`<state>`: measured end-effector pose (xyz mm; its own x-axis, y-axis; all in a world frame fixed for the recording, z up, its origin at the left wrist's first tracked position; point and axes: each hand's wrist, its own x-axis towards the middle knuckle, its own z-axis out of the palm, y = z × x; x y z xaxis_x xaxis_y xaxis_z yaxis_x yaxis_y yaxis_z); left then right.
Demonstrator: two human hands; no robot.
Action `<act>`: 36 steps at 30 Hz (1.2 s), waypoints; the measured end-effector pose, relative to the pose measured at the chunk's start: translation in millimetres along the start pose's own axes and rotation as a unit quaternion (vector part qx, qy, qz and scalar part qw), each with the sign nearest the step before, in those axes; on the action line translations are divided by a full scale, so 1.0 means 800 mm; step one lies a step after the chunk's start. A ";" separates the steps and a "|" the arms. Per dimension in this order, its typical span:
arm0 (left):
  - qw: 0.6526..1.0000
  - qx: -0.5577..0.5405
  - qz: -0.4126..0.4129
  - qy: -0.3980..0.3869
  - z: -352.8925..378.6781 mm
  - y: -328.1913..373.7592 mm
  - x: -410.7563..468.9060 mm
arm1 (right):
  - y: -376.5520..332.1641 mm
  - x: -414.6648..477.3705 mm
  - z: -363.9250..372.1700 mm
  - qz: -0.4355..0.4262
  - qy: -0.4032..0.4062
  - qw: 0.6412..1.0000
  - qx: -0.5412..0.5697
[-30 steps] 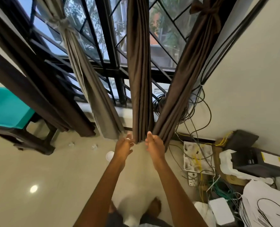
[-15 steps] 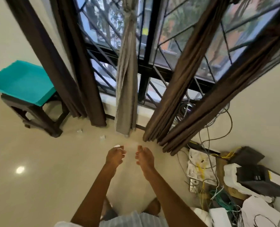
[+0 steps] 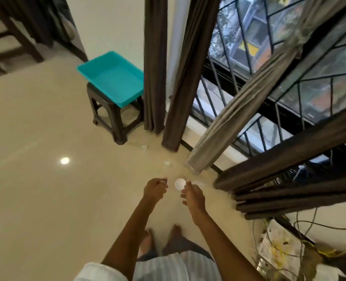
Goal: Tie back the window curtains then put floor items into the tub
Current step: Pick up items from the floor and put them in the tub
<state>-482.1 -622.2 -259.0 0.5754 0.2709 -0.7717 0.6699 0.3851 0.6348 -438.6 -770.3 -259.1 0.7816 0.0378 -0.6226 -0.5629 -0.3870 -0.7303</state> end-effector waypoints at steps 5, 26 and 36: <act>0.999 0.022 0.022 0.044 -0.030 0.015 0.010 | -0.019 0.018 0.040 0.010 -0.042 0.998 -0.038; 0.988 0.123 0.013 0.092 -0.093 0.222 0.183 | -0.212 0.232 0.132 -0.027 -0.098 0.974 -0.202; 0.985 0.173 -0.002 0.023 -0.158 0.264 0.250 | -0.214 0.290 0.201 0.041 -0.037 0.987 -0.153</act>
<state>-284.7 -375.4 -284.6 0.5561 0.3124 -0.7702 0.7964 0.0647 0.6013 -204.5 -547.2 -323.9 0.7085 0.0573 -0.7034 -0.5078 -0.6507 -0.5646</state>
